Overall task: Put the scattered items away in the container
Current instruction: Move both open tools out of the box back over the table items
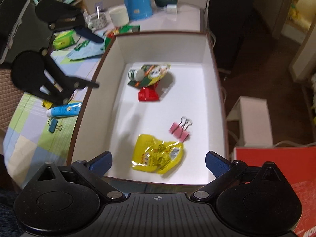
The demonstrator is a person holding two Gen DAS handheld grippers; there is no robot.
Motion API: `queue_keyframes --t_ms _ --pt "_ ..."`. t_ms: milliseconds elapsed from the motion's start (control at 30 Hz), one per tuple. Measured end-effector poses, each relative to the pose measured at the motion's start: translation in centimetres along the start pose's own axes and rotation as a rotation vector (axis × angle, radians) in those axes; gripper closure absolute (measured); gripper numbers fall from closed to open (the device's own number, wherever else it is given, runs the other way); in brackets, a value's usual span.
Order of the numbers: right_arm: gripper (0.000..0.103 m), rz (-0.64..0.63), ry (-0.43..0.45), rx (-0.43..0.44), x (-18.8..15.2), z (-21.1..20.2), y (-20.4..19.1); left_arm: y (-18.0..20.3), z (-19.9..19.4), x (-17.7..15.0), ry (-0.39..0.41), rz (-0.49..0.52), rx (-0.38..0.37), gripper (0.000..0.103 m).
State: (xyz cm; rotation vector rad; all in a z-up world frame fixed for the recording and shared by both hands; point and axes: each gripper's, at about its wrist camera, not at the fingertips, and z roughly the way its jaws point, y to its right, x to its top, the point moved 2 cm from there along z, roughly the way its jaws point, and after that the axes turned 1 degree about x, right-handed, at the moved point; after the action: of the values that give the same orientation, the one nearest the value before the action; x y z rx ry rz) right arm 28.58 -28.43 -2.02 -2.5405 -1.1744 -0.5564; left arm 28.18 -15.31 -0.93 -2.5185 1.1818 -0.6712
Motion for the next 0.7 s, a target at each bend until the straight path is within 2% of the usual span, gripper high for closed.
queue_keyframes --t_ms 333,700 --pt "0.0 -0.001 0.047 -0.018 -0.6 -1.2 -0.9 2.3 -3.6 -1.8 0.001 -0.053 0.034 0.027" --pt "0.0 0.017 0.109 -0.041 -0.5 -1.7 -1.4 3.6 -5.0 -4.2 -0.018 -0.123 0.037 0.027"
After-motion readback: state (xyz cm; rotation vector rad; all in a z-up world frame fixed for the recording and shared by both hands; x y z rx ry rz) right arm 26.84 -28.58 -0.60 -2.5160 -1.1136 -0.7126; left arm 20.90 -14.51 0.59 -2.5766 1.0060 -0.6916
